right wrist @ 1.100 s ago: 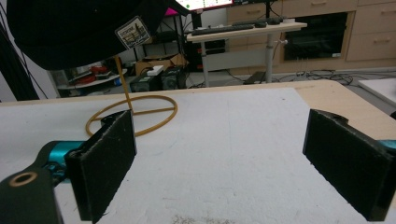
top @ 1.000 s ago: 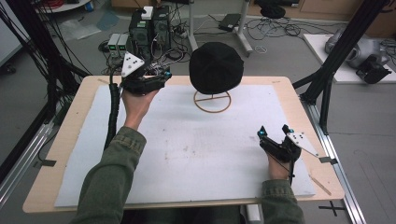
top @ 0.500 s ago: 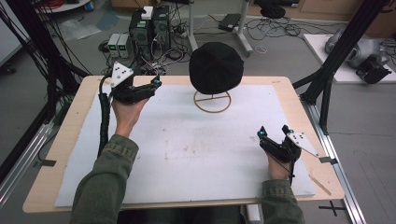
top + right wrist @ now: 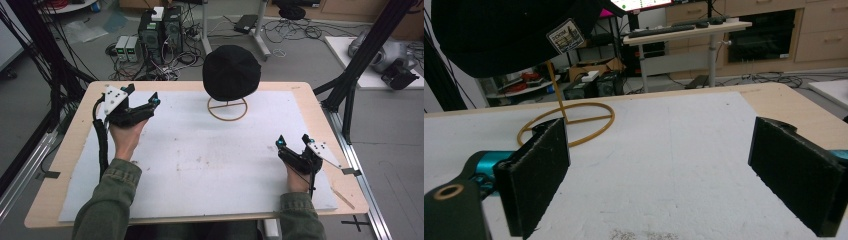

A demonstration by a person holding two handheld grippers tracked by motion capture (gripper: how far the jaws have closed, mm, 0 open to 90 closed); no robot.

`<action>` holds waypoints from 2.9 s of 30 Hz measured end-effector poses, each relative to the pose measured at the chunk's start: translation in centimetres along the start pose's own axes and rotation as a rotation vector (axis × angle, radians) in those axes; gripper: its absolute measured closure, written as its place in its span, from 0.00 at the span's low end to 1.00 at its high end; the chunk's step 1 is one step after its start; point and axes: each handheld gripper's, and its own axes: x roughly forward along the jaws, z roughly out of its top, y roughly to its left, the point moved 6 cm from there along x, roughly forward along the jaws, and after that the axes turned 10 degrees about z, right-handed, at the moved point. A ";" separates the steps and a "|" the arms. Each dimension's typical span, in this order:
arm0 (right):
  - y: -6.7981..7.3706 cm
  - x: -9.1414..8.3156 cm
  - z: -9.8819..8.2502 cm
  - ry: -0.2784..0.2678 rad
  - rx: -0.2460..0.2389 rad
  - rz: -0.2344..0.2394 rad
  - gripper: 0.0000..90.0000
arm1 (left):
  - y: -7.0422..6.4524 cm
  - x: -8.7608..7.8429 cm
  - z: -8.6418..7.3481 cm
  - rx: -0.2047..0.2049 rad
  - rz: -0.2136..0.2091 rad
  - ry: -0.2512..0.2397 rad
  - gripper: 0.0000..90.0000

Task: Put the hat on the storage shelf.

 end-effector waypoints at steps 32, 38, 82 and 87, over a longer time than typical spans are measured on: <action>0.0 0.1 -0.1 0.002 -0.010 -0.007 0.10 | 2.7 -6.4 -6.8 -0.087 0.156 0.037 0.18; 0.1 0.1 -0.2 0.006 -0.021 -0.010 0.10 | 3.0 -8.1 -8.0 -0.070 0.198 0.034 0.18; 0.3 -0.4 -0.2 0.004 -0.019 -0.033 0.10 | 4.0 -11.1 -10.0 -0.108 0.240 0.039 0.18; 0.3 -0.4 -0.2 0.003 -0.016 -0.032 0.10 | 4.0 -11.1 -10.1 -0.110 0.235 0.046 0.18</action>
